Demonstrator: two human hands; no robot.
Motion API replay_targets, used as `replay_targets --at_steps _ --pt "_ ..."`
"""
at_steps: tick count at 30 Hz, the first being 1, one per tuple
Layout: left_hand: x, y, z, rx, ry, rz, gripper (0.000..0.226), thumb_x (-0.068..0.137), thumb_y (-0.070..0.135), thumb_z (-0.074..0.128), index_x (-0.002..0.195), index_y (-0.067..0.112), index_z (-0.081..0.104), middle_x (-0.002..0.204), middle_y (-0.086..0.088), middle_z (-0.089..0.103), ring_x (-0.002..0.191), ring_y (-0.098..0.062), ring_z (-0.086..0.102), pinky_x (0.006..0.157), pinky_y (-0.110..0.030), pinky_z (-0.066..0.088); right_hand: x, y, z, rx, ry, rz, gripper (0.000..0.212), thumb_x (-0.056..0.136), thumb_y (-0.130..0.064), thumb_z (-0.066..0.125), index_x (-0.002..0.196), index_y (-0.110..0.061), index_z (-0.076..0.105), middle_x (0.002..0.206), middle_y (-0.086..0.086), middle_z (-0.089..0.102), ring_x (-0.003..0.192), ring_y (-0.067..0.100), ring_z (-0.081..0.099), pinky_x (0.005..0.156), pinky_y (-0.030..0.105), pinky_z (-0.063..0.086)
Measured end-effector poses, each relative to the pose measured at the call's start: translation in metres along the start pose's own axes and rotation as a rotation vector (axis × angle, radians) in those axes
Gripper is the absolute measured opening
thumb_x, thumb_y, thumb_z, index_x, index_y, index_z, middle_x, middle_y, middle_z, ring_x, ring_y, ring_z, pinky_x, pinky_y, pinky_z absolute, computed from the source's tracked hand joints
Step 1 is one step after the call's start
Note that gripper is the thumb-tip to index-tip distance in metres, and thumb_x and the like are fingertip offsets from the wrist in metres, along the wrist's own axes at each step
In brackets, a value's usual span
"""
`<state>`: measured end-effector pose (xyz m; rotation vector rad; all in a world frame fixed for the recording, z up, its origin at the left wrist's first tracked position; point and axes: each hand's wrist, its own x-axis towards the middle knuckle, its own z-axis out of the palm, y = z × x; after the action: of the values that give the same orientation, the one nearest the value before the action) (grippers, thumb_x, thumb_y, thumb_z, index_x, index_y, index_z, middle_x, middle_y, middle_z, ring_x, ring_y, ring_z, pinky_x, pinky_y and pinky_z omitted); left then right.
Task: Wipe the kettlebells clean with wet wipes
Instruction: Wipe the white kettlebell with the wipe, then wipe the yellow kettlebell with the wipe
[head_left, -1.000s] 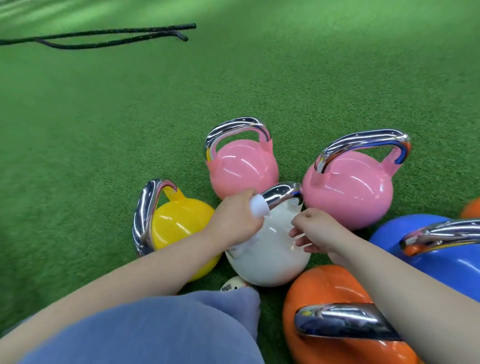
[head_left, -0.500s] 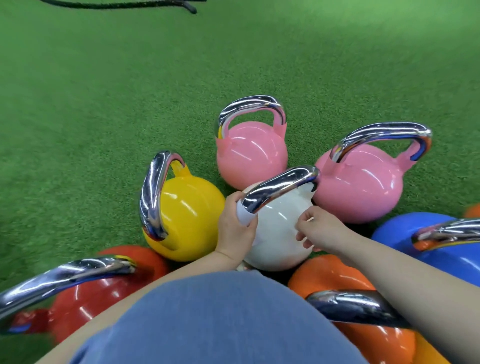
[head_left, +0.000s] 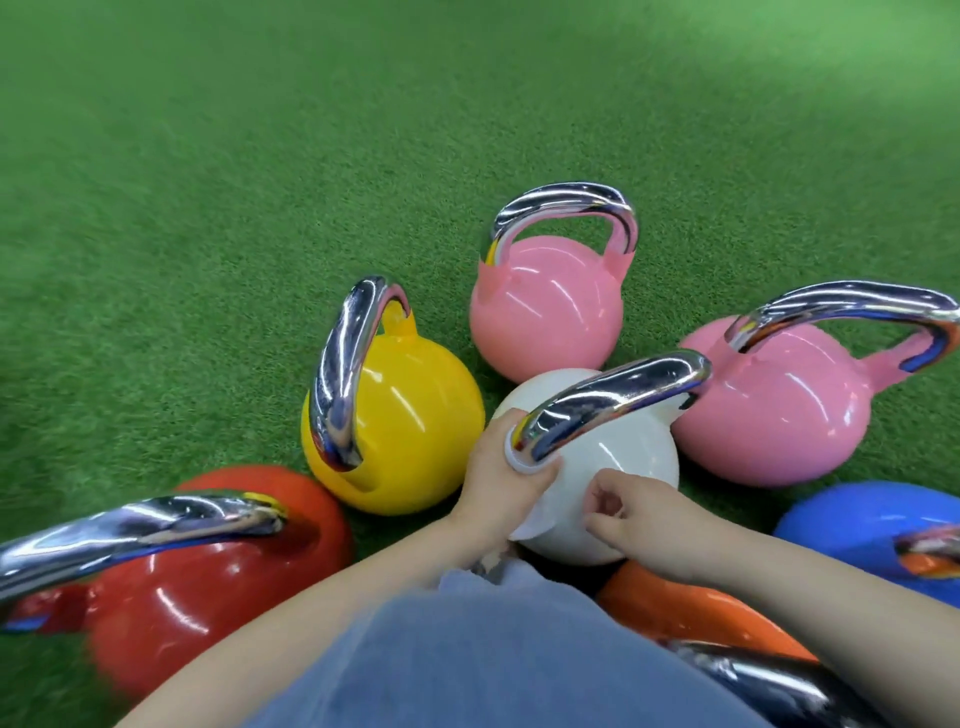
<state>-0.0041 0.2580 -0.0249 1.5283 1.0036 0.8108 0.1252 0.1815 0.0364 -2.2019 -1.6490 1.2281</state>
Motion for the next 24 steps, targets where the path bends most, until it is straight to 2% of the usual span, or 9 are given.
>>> replay_targets --at_steps 2,4,7,11,15,18,20,22,24 --pt "0.006 0.006 -0.01 0.046 -0.158 0.02 0.019 0.069 0.016 0.065 0.086 0.011 0.06 0.08 -0.002 0.065 0.073 -0.005 0.059 0.067 -0.023 0.047 0.003 -0.004 0.0 0.042 -0.032 0.004 0.02 0.088 -0.017 0.055 0.071 -0.025 0.047 0.07 -0.01 0.051 0.077 0.014 0.051 0.066 0.019 0.038" --pt "0.014 0.012 -0.022 0.094 -0.327 0.023 0.015 0.068 0.011 0.068 0.078 0.01 0.058 0.07 0.007 0.058 0.062 0.005 0.05 0.059 -0.012 0.04 0.005 -0.012 0.0 0.086 -0.045 -0.008 0.023 0.089 -0.017 0.055 0.068 -0.023 0.048 0.068 -0.008 0.051 0.074 0.014 0.052 0.065 0.021 0.037" --pt "0.024 0.021 -0.035 0.057 -0.549 -0.077 0.032 0.053 0.023 0.069 0.08 0.009 0.06 0.08 -0.002 0.061 0.073 -0.006 0.051 0.067 -0.022 0.043 0.007 -0.025 0.003 0.139 -0.055 -0.036 0.026 0.091 -0.02 0.054 0.066 -0.019 0.049 0.066 -0.006 0.052 0.063 0.006 0.046 0.058 0.013 0.034" --pt "0.026 0.036 -0.041 -0.1 -0.681 -0.223 0.04 0.051 -0.003 0.064 0.083 0.02 0.059 0.078 0.005 0.065 0.076 -0.011 0.057 0.069 -0.025 0.046 0.007 -0.041 0.006 0.286 -0.088 -0.042 0.032 0.092 -0.018 0.055 0.06 -0.012 0.054 0.063 0.003 0.055 0.062 0.01 0.049 0.065 0.021 0.04" --pt "0.018 0.043 -0.053 -0.5 -0.605 -0.341 0.038 0.065 -0.008 0.056 0.09 0.018 0.069 0.087 -0.003 0.069 0.079 -0.014 0.065 0.073 -0.025 0.052 0.004 -0.059 -0.004 0.499 -0.074 -0.065 0.041 0.092 -0.026 0.055 0.052 -0.018 0.058 0.061 0.002 0.059 0.062 0.011 0.055 0.066 0.023 0.044" --pt "0.009 0.052 -0.065 -0.734 -0.429 -0.421 0.021 0.072 0.013 0.06 0.087 0.021 0.073 0.09 -0.004 0.07 0.079 -0.015 0.066 0.076 -0.025 0.053 0.0 -0.076 -0.003 0.686 -0.149 -0.056 0.035 0.083 -0.038 0.066 0.063 -0.01 0.059 0.067 0.017 0.05 0.063 0.021 0.046 0.058 0.025 0.038" --pt "0.003 0.06 -0.074 -0.792 -0.4 -0.401 0.017 0.073 0.019 0.066 0.089 0.021 0.073 0.095 -0.008 0.071 0.083 -0.017 0.068 0.077 -0.027 0.054 0.0 -0.086 0.003 0.759 -0.138 -0.083 0.04 0.073 -0.041 0.069 0.073 -0.002 0.058 0.07 0.016 0.053 0.063 0.017 0.051 0.057 0.023 0.042" --pt "-0.001 0.07 -0.086 -0.846 -0.373 -0.33 0.029 0.067 0.026 0.08 0.095 0.021 0.073 0.103 -0.007 0.071 0.093 -0.018 0.068 0.086 -0.032 0.052 0.004 -0.096 0.004 0.772 -0.051 -0.141 0.046 0.065 -0.044 0.068 0.091 -0.006 0.06 0.077 0.008 0.063 0.069 0.01 0.06 0.065 0.023 0.049" --pt "0.001 0.082 -0.099 -0.876 -0.306 -0.223 0.048 0.059 0.037 0.084 0.102 0.022 0.071 0.111 -0.006 0.069 0.102 -0.019 0.065 0.092 -0.036 0.05 0.008 -0.11 0.002 0.832 0.025 -0.181 0.05 0.067 -0.053 0.074 0.097 -0.018 0.057 0.072 -0.003 0.065 0.066 0.005 0.061 0.062 0.018 0.048"
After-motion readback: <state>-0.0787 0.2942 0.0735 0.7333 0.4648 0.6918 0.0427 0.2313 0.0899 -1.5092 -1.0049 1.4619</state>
